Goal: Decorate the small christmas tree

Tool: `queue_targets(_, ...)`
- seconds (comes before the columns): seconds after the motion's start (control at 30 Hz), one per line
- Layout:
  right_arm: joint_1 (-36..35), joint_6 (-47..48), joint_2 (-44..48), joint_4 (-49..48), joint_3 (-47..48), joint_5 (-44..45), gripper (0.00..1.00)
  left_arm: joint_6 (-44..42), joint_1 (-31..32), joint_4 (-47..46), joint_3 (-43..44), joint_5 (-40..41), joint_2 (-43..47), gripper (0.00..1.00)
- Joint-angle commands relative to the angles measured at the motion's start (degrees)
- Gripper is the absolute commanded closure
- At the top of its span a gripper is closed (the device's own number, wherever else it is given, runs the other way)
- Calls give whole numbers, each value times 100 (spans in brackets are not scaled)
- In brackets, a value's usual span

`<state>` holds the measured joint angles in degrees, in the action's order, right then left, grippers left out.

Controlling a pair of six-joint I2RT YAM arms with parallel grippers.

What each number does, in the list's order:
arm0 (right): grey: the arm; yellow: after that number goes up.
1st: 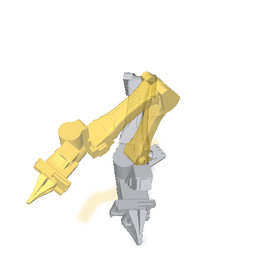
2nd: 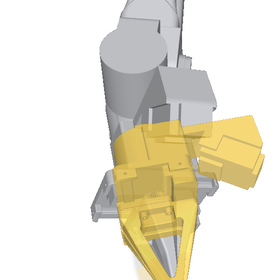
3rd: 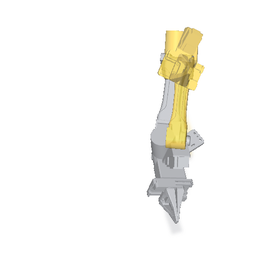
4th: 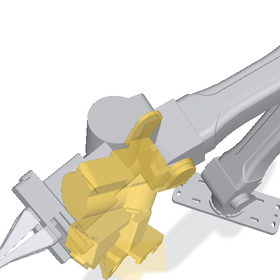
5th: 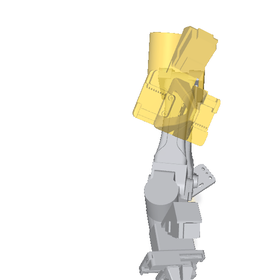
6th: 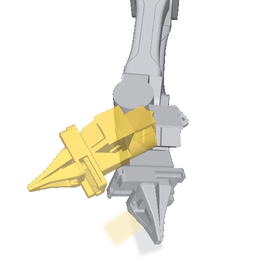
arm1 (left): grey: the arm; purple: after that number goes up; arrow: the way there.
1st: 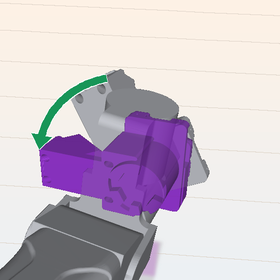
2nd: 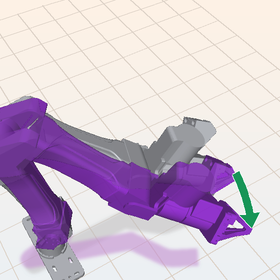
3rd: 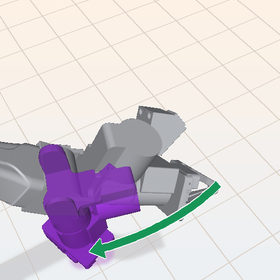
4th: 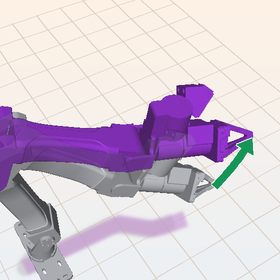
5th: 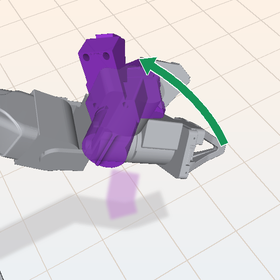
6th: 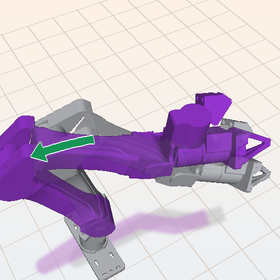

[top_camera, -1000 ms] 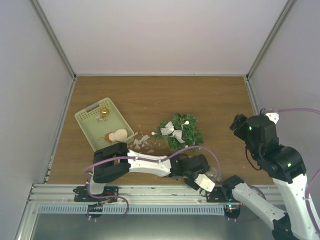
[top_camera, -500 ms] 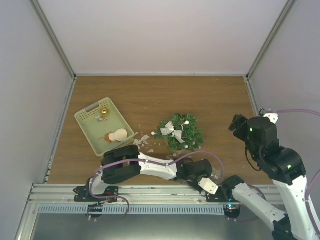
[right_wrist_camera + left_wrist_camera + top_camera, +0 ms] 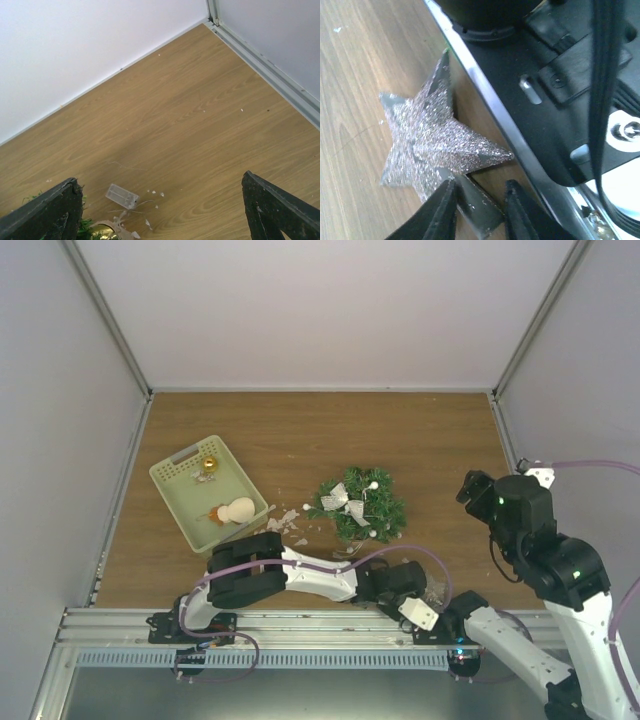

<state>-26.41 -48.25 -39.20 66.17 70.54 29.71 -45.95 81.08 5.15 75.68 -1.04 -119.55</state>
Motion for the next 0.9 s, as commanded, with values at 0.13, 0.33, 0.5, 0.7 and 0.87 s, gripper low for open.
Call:
queue_targets(0.13, -22, 55, 50, -112, -24, 89, 13, -43, 15, 116, -118, 174, -165, 89)
queue_targets(0.33, -29, 85, 72, -115, -26, 107, 13, -39, 19, 195, -253, 293, 24, 96)
queue_targets(0.5, -25, 138, 40, -170, -32, 86, 13, -19, 21, 282, -370, 420, 219, 100)
queue_targets(0.7, -25, 199, 38, -189, -8, 57, 13, 27, 5, 522, -474, 702, 554, 100)
queue_targets(0.87, -24, 246, 10, -249, -12, -24, 12, 104, -12, 821, -502, 873, 959, 100)
